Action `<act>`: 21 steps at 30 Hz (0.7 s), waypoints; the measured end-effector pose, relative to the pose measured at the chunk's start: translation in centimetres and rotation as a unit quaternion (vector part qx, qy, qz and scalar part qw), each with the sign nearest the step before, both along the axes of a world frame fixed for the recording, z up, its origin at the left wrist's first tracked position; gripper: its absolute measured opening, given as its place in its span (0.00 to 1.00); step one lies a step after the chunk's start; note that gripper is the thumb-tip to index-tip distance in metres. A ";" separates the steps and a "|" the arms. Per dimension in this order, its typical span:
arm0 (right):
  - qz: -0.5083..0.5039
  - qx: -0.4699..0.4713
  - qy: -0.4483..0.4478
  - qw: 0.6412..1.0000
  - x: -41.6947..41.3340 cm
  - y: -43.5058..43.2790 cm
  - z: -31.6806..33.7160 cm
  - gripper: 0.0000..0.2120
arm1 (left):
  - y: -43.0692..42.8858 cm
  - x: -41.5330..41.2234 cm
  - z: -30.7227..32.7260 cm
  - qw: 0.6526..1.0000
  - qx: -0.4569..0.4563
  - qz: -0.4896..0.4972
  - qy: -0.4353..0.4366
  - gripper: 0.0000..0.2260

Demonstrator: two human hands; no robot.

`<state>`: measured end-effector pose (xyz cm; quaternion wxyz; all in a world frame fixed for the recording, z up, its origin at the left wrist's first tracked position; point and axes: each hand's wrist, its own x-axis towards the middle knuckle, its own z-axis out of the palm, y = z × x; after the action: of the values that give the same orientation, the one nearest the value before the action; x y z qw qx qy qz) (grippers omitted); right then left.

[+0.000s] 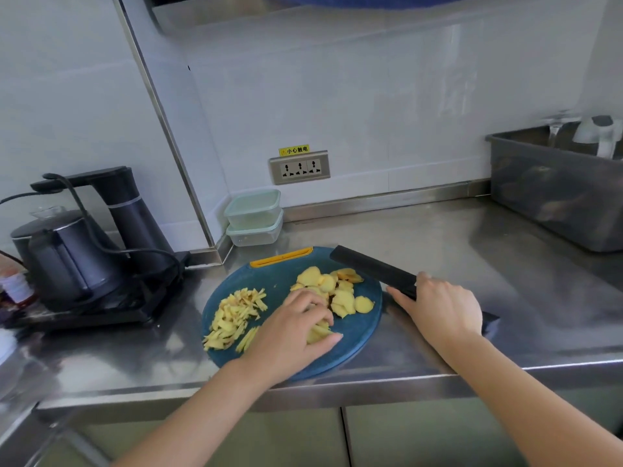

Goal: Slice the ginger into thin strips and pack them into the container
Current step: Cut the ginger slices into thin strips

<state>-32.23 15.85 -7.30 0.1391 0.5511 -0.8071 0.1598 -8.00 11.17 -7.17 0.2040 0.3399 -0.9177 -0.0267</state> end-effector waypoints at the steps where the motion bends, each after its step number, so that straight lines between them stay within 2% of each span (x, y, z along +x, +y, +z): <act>1: 0.000 0.001 0.001 1.000 0.0 -0.1 -0.1 0.26 | -0.2 0.3 -0.1 1.000 -0.017 0.008 0.008 0.15; 6: -0.007 0.003 0.008 1.000 -0.1 -0.4 -0.3 0.25 | -1.9 2.8 -0.1 0.990 -0.087 0.108 -0.001 0.11; 11: -0.015 0.008 0.007 1.000 0.0 -0.5 -0.3 0.24 | -3.7 4.8 0.4 0.974 -0.117 0.194 -0.001 0.10; 16: -0.017 0.010 0.002 1.000 0.0 -0.4 -0.2 0.24 | -4.0 4.8 -0.1 0.975 -0.081 0.207 0.020 0.08; 21: -0.014 0.010 -0.001 1.000 0.0 -0.4 -0.4 0.23 | -4.1 4.2 0.9 0.978 -0.022 0.202 0.045 0.17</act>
<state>-32.23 15.44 -7.66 0.1345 0.5411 -0.8163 0.1507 -3.81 7.05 -6.26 0.2537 0.5121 -0.8203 0.0200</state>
